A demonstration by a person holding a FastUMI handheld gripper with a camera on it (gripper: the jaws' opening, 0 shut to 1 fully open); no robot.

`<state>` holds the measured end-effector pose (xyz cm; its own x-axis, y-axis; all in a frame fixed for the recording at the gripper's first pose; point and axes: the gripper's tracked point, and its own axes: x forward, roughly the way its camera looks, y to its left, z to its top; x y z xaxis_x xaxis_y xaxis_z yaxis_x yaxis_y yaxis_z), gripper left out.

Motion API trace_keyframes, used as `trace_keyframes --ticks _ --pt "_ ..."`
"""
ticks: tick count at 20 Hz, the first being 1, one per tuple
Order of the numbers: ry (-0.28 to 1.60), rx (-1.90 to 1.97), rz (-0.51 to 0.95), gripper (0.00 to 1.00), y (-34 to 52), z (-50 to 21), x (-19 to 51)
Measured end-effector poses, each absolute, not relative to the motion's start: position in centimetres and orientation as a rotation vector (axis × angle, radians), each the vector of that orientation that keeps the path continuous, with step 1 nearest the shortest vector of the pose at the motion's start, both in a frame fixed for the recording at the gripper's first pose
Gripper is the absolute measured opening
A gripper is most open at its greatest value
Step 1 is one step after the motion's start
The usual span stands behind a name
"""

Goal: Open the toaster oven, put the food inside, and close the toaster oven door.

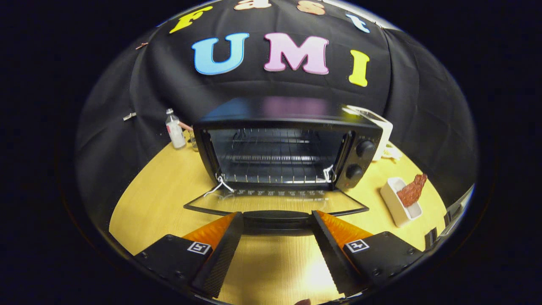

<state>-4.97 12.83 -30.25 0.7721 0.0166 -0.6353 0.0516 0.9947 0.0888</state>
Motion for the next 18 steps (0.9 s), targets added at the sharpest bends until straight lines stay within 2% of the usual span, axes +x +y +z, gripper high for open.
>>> trace_keyframes --ticks 5,7,12,18 --pt "0.826 0.134 -0.028 0.98 11.8 -34.5 -6.5" --pt "0.805 0.111 -0.011 0.99 11.7 -34.9 -5.9" --pt "0.807 0.104 0.048 0.98 12.2 -33.4 -6.8" --pt "0.683 0.101 0.154 0.98 12.2 -28.6 -5.9"
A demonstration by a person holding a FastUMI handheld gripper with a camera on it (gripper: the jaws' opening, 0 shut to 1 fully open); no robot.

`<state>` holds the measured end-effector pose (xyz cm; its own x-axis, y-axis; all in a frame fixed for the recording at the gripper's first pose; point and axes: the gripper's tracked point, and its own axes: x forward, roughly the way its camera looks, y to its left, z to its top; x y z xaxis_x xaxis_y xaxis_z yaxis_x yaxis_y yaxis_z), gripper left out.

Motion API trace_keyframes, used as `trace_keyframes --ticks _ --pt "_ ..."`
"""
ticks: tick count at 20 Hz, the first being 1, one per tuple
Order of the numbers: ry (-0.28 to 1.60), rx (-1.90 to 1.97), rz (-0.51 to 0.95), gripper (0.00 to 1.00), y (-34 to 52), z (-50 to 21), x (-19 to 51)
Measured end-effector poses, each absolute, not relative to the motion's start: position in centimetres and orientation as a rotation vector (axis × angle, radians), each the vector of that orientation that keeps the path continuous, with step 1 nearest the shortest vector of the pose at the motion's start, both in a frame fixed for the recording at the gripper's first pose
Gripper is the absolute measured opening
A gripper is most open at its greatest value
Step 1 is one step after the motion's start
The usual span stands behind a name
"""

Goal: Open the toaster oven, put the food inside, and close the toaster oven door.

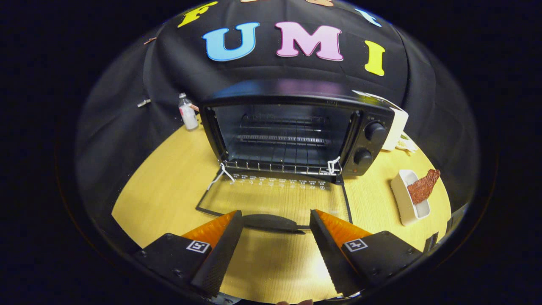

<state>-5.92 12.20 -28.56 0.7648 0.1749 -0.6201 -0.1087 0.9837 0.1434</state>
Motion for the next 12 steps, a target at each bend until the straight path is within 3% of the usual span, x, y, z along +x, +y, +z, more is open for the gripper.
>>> trace_keyframes --ticks 12 --pt "0.490 0.153 0.236 0.98 4.7 -19.1 -4.1"
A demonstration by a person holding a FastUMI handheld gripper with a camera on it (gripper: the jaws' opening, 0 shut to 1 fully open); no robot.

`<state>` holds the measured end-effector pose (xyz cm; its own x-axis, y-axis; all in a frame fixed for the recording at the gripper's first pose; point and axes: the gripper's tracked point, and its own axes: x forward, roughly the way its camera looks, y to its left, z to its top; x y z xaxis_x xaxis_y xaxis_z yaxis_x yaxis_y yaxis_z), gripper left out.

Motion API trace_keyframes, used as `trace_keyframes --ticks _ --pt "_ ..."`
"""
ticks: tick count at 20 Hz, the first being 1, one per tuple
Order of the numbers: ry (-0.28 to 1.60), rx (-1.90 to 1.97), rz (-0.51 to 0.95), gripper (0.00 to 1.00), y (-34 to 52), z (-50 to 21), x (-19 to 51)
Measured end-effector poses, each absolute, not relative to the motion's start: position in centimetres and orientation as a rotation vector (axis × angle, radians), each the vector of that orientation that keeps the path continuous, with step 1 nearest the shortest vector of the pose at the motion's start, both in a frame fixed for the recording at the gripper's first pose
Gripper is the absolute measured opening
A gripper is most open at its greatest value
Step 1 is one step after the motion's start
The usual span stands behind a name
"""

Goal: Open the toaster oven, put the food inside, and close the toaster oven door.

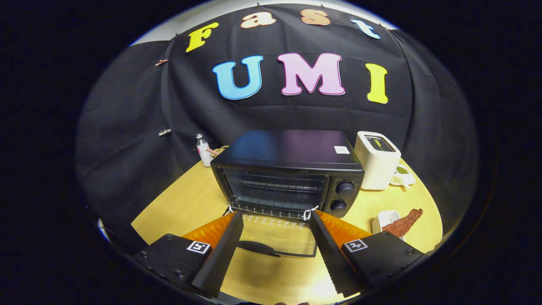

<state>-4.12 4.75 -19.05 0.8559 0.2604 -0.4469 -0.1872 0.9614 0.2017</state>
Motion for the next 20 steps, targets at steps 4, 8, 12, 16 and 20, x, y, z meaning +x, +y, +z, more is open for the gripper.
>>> trace_keyframes --ticks 4,8,12,16,20 --pt "0.485 0.222 0.225 0.99 0.3 -18.2 -3.2" --pt "0.476 0.302 0.196 0.97 -5.2 -17.9 -2.3" --pt "0.454 0.351 0.106 0.97 -12.6 -18.4 -1.5" --pt "0.439 0.382 0.006 0.97 -19.5 -19.9 -1.0" --pt "0.500 0.439 -0.075 0.97 -24.4 -24.0 -0.6"
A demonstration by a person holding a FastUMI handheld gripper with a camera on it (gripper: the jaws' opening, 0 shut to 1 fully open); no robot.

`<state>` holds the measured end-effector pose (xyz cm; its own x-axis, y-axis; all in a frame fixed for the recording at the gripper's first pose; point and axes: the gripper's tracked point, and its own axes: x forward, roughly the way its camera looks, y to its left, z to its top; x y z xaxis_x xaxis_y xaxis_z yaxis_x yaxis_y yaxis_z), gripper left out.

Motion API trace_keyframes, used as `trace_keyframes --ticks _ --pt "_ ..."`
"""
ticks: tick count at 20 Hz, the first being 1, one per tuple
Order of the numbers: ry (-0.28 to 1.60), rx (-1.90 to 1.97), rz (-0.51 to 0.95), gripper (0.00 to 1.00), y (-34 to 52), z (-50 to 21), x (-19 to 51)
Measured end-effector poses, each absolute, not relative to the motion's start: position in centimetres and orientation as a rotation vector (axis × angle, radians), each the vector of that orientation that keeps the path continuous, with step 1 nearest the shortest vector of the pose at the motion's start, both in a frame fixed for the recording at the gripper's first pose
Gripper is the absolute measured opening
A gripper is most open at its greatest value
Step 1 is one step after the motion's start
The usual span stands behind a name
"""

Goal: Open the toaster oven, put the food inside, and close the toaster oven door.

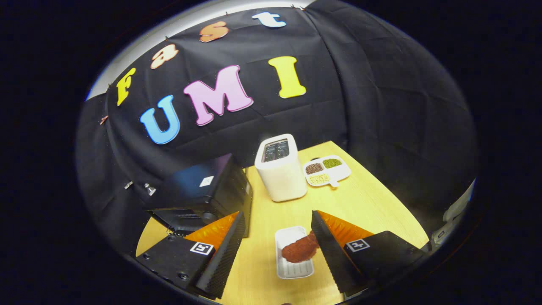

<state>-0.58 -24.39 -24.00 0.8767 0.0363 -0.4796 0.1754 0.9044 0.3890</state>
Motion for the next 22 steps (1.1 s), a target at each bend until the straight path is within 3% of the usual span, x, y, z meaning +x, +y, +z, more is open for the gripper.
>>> trace_keyframes --ticks 6,9,12,13,14,17,19,22 --pt "0.657 0.626 -0.069 0.96 -25.8 -31.8 -0.8" --pt "0.709 0.703 -0.059 0.75 -25.8 -34.5 -0.5" --pt "0.746 0.766 -0.022 0.75 -25.5 -36.0 -0.1" --pt "0.761 0.777 -0.007 0.58 -25.3 -36.4 -0.1" --pt "0.777 0.792 0.013 0.54 -24.8 -36.9 -0.2" --pt "0.792 0.872 0.039 0.18 -24.5 -36.4 0.3" --pt "0.774 0.859 0.024 0.11 -25.0 -36.2 0.2" --pt "0.747 0.843 0.010 0.11 -25.4 -34.9 -0.4"
